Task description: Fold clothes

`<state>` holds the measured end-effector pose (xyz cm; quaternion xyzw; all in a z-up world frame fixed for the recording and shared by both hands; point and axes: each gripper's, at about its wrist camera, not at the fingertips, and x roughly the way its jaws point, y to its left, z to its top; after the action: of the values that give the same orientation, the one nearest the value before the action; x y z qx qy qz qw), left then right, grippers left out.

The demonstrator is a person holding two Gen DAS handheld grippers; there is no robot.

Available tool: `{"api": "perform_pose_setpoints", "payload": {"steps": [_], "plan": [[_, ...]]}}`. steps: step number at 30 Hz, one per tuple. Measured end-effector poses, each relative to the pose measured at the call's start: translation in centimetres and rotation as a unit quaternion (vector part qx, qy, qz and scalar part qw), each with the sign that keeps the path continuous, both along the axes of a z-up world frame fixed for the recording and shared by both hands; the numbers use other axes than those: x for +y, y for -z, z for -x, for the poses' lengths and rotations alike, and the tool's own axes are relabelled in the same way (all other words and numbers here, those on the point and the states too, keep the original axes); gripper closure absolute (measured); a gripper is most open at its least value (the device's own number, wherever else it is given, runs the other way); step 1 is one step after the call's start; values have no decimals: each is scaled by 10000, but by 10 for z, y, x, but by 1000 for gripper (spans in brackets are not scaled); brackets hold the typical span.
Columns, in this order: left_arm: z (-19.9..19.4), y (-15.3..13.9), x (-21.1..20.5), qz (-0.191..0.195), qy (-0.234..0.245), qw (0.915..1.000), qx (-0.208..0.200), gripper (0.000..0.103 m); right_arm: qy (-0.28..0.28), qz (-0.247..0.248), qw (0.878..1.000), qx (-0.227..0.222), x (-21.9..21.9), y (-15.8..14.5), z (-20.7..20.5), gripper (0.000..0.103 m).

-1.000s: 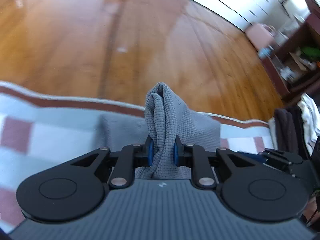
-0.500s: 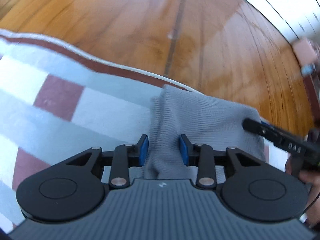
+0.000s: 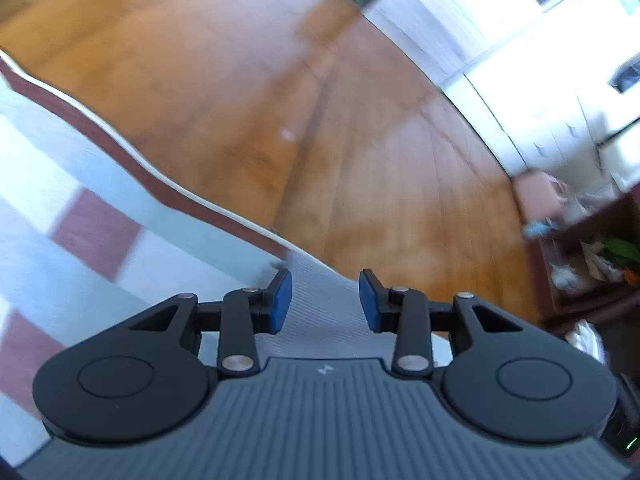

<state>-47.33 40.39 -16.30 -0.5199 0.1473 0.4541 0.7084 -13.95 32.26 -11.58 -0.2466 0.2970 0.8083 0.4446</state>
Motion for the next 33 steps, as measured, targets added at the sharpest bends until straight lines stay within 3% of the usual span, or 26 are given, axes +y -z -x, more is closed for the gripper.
{"api": "perform_pose_setpoints", "payload": {"steps": [2,4,6,9,11,12,14,18,20,23,24,25,27,30,33], "plan": [[-19,6,-1,142,412,9977,517,68,-295,67,9988,-379,-2,13,26,44],[-37,18,-5,479,736,9900,1107,68,-407,299,9970,-595,-1,32,46,46],[-39,24,-6,702,547,9797,1794,63,-210,891,9925,-814,0,49,56,46],[-27,11,-7,446,-97,9641,2617,62,-449,1545,9866,263,-12,40,46,48],[-17,5,-4,288,-285,9649,2595,62,-534,1690,9790,1003,-14,31,27,48],[-13,3,-2,218,-362,9667,2524,62,-384,1474,9835,978,-12,26,19,47],[-7,7,2,277,-265,9863,1607,60,131,1048,9923,652,3,16,-2,47],[-19,19,17,449,219,9964,683,54,1066,1079,9828,1057,33,25,-52,42],[-15,30,27,607,278,9976,-170,53,1457,1067,9753,1274,43,39,-64,42],[-19,39,41,552,264,9981,24,57,1876,882,9650,1609,59,57,-71,44],[-22,45,44,591,275,9974,312,57,1889,947,9642,1601,64,62,-71,54],[-26,53,48,743,295,9951,574,57,1878,1039,9644,1546,66,68,-69,56],[-33,68,49,1041,308,9885,1051,51,1831,1029,9666,1469,73,75,-71,57],[-32,68,50,1019,247,9885,1086,49,1800,1166,9657,1464,86,83,-73,57],[-32,61,49,923,153,9860,1383,42,1820,1349,9608,1599,90,82,-80,52]]}}
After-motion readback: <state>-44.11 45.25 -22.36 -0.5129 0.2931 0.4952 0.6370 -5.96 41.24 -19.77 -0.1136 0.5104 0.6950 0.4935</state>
